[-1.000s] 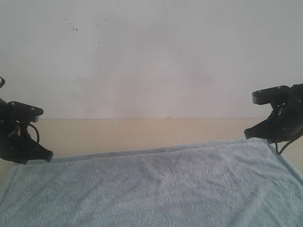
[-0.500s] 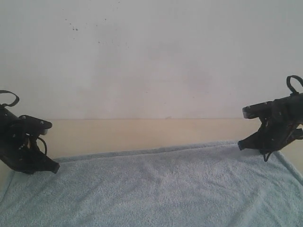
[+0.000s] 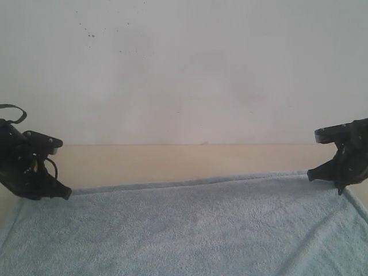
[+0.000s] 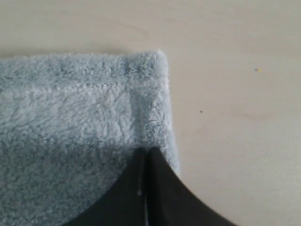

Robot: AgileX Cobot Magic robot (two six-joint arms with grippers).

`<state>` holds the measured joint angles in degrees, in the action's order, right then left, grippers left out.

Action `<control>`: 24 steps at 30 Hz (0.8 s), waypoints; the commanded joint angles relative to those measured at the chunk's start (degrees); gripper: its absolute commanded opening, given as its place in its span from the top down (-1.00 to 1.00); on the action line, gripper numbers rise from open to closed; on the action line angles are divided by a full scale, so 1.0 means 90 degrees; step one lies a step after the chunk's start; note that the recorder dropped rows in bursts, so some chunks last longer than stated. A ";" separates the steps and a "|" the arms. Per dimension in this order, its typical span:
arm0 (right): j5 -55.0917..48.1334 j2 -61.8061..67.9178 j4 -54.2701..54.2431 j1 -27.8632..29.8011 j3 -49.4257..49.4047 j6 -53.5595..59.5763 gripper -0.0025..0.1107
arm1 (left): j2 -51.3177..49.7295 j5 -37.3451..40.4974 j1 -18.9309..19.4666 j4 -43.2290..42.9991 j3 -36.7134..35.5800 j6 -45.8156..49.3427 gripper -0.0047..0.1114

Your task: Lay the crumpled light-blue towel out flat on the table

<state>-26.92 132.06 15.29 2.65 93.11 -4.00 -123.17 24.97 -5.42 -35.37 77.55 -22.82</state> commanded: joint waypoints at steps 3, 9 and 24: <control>0.0441 -0.0620 0.0007 0.0028 0.0028 -0.0290 0.96 | 0.0553 -0.0005 0.0023 0.0027 0.0279 -0.0098 0.85; 0.0441 -0.1488 -0.0441 0.0019 -0.0093 -0.0299 0.96 | 0.1369 -0.0120 0.0023 0.0569 0.0253 -0.0098 0.85; 0.2991 -0.5148 -0.1219 0.0019 -0.4174 0.0128 0.96 | 0.4572 -0.2157 0.0023 0.0892 -0.2467 -0.0534 0.85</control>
<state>-3.16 91.98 4.41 2.65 62.41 -3.41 -87.88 9.28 -5.32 -27.95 60.23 -24.93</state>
